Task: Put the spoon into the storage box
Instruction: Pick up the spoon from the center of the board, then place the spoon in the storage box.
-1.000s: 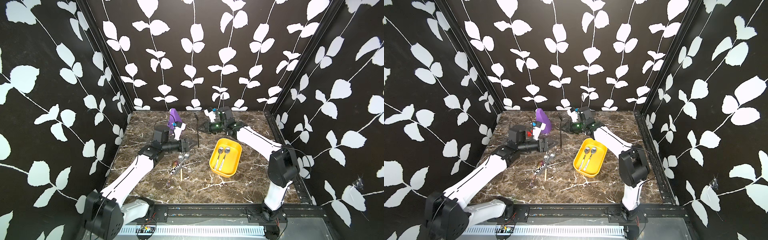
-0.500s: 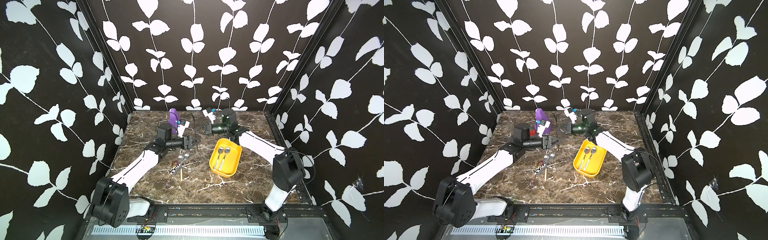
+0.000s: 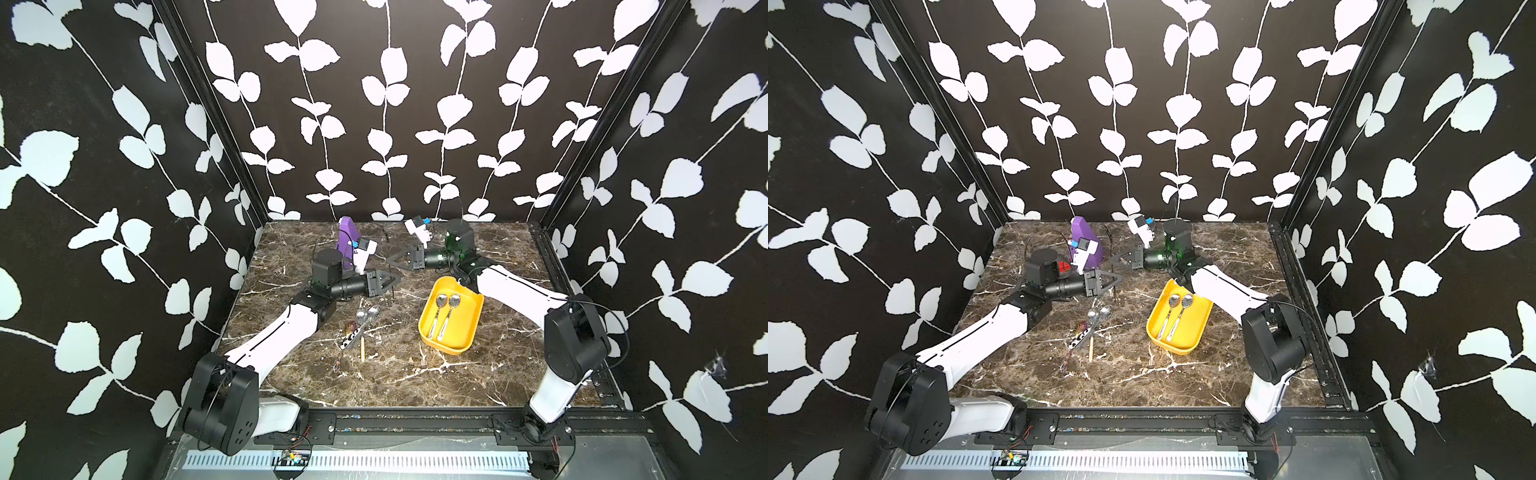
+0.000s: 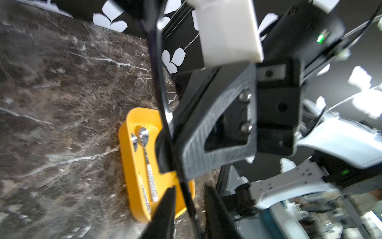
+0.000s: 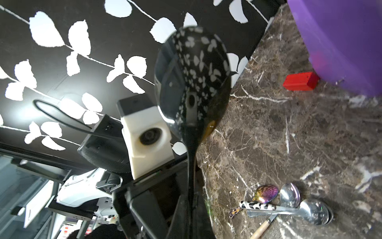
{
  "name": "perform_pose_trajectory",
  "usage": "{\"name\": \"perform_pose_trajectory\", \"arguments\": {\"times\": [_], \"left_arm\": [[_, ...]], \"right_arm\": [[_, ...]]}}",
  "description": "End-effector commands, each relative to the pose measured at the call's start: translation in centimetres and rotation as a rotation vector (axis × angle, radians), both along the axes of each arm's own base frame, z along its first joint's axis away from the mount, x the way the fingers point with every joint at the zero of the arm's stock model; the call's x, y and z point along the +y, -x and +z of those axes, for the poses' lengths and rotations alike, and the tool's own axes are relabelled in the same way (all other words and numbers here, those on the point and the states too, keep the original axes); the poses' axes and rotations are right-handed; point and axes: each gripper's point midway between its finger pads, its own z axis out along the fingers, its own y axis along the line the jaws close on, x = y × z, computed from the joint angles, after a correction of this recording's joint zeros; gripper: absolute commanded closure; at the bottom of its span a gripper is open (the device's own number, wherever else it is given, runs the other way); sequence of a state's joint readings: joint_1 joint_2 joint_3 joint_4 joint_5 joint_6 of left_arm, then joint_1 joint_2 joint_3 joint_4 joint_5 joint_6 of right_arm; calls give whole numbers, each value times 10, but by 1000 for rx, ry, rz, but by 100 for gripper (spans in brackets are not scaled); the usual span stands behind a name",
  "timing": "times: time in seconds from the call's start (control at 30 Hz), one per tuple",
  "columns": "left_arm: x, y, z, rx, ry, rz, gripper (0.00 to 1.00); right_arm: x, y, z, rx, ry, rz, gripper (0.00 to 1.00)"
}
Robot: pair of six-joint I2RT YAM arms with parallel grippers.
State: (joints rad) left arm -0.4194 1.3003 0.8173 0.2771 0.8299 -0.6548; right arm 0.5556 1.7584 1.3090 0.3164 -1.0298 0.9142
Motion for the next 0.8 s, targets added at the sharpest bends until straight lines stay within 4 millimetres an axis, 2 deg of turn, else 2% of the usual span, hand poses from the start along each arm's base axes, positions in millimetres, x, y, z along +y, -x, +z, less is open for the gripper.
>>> {"name": "perform_pose_trajectory", "arguments": {"times": [0.0, 0.13, 0.33, 0.37, 0.43, 0.47, 0.57, 0.6, 0.67, 0.77], "left_arm": [[3, 0, 13, -37, 32, 25, 88], [5, -1, 15, -36, 43, 46, 100], [9, -1, 10, -30, 11, 76, 100], [11, -2, 9, -30, -1, 83, 100], [14, -4, 1, -12, -52, 103, 100], [14, -4, -2, -8, -72, 107, 100], [19, -5, -16, 18, -162, 134, 100], [19, -3, -23, 26, -208, 136, 100], [18, -1, -32, 23, -315, 147, 100], [6, 9, -43, 12, -471, 119, 100]], "right_arm": [[-2, 10, 14, -48, -44, 29, 100], [-2, 11, 10, -42, -39, 31, 100], [-2, 11, 6, -37, -31, 28, 100], [-3, 10, 5, -34, -26, 23, 93], [-8, 4, 2, -33, -1, -1, 72], [-11, 0, 1, -37, 10, -21, 66], [-33, -16, -6, -32, 56, -118, 59], [-46, -25, -10, -23, 83, -174, 58], [-75, -39, -23, -10, 147, -279, 57], [-138, -57, -53, 16, 370, -506, 57]]}}
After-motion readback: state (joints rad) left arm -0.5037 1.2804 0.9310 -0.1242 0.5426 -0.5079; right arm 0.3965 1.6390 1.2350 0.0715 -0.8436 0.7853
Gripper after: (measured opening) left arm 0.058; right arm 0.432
